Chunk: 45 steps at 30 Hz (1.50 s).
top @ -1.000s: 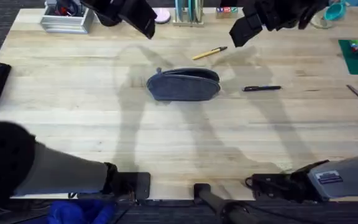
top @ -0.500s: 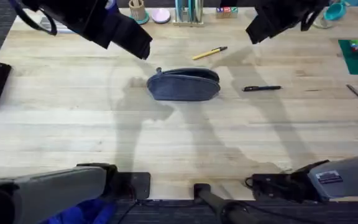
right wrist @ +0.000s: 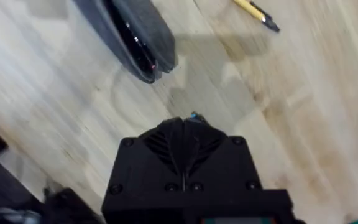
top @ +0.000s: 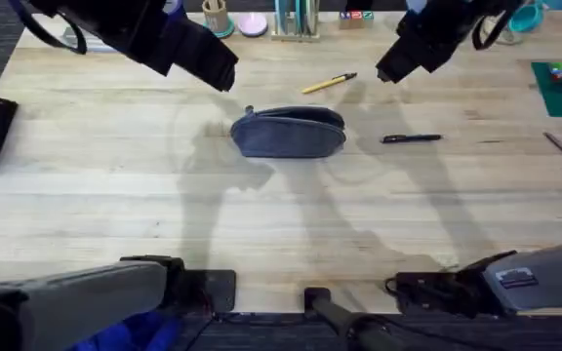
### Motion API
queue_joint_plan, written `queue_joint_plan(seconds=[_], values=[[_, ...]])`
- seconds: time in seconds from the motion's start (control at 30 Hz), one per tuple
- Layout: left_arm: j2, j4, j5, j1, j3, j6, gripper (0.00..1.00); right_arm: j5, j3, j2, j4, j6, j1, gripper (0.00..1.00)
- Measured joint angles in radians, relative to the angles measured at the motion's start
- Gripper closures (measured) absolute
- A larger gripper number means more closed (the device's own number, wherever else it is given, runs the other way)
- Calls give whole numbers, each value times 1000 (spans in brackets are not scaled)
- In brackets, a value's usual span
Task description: Unzip the bag, pick up the pens from the table one at a time and place them inside, then zip the bag closed.
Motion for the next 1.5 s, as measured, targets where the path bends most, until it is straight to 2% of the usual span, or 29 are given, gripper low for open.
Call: queue_joint_plan(seconds=[0.23,0.53,0.93,1.5], values=[[0,0,0,0,0,0,5,-66,0,0,-8,-209,0,972],[0,0,0,0,0,0,5,-179,2,34,-19,-339,0,971],[0,0,0,0,0,0,6,-236,2,101,-21,-395,0,971],[0,0,0,0,0,0,5,-309,2,277,-18,-414,7,972]])
